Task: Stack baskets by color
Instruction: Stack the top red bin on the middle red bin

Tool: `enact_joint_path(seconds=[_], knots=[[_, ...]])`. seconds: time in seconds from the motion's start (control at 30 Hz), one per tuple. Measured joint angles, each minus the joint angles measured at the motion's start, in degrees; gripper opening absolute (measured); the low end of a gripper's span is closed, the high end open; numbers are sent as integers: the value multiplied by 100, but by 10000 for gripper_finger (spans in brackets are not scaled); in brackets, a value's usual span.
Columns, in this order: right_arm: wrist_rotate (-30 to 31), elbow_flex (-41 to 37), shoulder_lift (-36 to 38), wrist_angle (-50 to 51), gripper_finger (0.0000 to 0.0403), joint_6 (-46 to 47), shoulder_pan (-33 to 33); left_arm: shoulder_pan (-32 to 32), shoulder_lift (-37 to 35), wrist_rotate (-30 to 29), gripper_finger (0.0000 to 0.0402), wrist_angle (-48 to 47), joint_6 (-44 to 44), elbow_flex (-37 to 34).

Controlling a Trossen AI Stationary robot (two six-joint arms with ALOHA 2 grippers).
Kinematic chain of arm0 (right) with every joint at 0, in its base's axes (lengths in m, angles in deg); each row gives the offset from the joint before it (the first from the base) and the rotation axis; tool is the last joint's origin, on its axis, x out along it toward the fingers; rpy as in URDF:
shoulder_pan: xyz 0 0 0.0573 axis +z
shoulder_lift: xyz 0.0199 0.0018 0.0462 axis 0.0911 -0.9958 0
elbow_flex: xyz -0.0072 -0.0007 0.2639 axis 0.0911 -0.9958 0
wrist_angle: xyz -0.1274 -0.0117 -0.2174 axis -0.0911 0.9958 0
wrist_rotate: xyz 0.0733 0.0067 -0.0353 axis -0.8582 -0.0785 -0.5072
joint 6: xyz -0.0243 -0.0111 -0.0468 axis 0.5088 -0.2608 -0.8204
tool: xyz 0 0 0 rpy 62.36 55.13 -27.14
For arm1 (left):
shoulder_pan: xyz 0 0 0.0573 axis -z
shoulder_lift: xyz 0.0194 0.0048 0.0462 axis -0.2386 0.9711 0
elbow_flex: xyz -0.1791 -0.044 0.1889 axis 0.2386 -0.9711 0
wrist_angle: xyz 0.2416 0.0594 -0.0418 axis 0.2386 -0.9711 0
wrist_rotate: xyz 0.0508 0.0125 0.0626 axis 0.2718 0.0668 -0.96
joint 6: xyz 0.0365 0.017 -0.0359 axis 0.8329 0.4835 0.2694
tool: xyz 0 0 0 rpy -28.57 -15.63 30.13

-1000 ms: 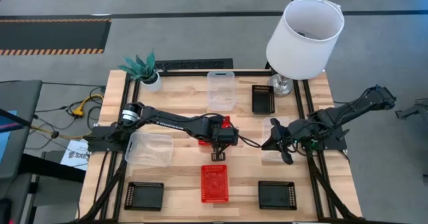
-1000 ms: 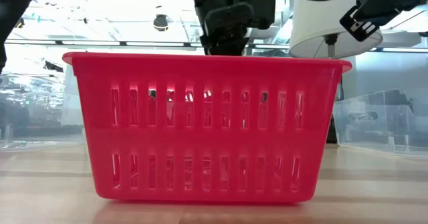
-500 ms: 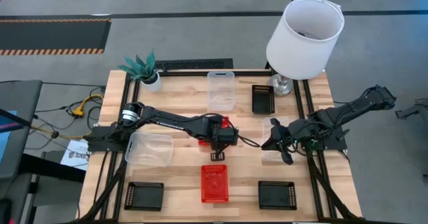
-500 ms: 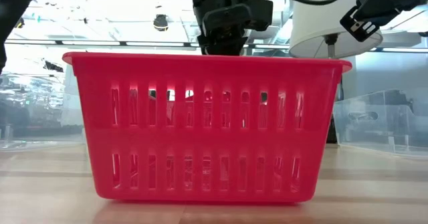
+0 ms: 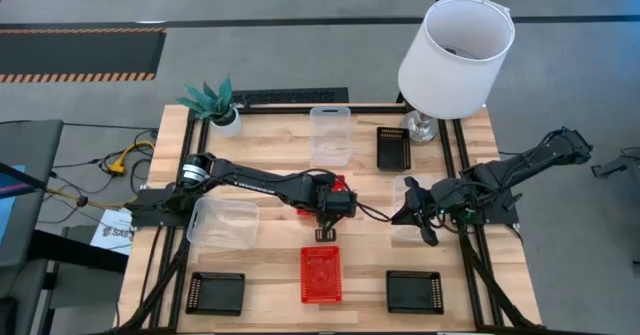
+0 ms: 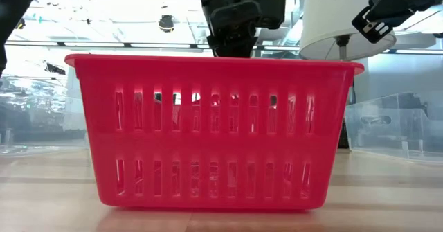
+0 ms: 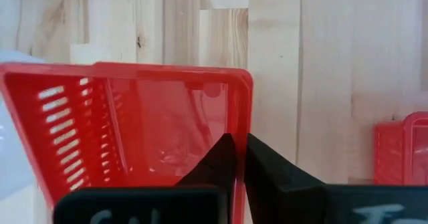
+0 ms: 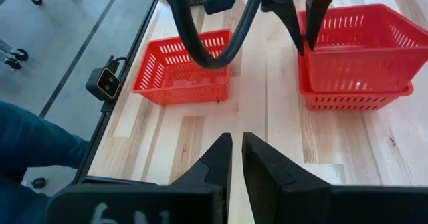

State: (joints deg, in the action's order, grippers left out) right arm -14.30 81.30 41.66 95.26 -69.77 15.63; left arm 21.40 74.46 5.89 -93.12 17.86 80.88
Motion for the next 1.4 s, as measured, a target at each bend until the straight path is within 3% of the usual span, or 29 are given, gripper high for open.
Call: enact_joint_path(seconds=[0.47, 1.07, 1.23, 1.4], knots=[[-4, 0, 0, 0, 58, -4, 0, 1, -4, -199, 1, -664, -320, 567], [-4, 0, 1, -1, 58, -19, 0, -47, -9, -197, 1, -817, -402, 425], [-4, 0, 0, 0, 58, -17, 0, -55, -9, -92, 22, -880, -424, 423], [-4, 0, 2, -2, 58, -6, 0, -55, -9, -107, 69, -872, -425, 423]])
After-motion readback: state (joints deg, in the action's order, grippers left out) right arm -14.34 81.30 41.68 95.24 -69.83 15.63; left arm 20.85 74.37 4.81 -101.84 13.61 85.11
